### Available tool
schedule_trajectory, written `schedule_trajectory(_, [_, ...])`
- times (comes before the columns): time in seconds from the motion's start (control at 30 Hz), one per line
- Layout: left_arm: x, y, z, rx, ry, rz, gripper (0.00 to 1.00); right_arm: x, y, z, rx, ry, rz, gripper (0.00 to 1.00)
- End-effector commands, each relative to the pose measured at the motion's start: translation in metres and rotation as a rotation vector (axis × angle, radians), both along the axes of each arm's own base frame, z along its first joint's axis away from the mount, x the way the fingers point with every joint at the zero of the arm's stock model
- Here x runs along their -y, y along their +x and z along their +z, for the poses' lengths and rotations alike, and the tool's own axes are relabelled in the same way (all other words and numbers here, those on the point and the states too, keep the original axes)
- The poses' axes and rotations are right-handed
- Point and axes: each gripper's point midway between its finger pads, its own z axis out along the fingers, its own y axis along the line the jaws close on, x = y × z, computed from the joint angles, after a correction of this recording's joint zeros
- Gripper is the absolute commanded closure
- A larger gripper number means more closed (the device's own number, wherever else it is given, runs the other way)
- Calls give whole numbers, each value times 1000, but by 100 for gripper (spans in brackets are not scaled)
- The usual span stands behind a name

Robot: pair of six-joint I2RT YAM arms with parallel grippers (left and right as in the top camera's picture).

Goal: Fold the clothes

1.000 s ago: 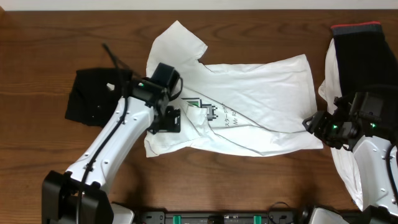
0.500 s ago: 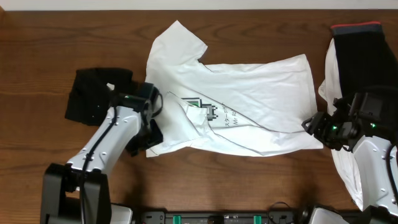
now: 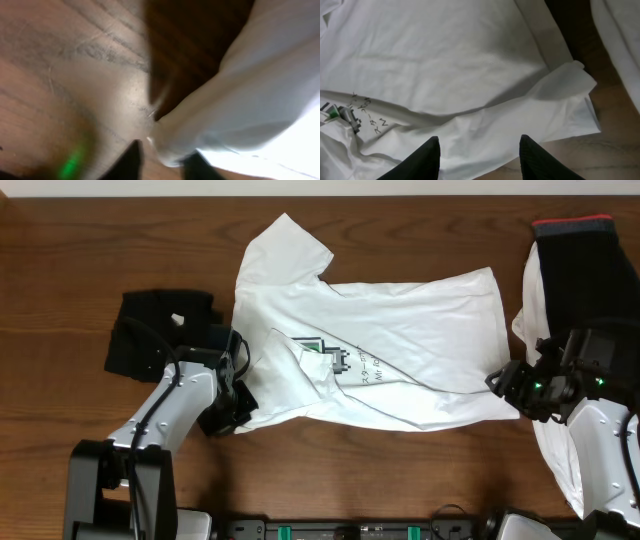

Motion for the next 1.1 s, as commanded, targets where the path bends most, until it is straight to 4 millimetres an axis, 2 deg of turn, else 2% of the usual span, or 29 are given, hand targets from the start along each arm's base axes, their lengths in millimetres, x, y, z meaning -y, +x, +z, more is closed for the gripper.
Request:
schedule_trajectory(0.0, [-3, 0, 0, 9, 7, -29, 94, 9, 2, 4, 5, -44, -9, 51])
schedule_trajectory(0.27, [-21, 6, 9, 17, 0, -24, 94, 9, -4, 1, -22, -51, -14, 51])
schedule_trajectory(0.43, [-31, 21, 23, 79, -6, -31, 94, 25, -22, -7, -124, -128, -92, 48])
schedule_trajectory(0.77, [-31, 25, 26, 97, -7, -54, 94, 27, -27, -10, -151, -144, -85, 47])
schedule_trajectory(0.93, [-31, 25, 26, 97, -7, -54, 94, 31, -24, -11, -158, -131, -177, 52])
schedule_trajectory(1.07, [-31, 25, 26, 97, -7, -54, 94, 40, -28, -18, -202, -169, -219, 52])
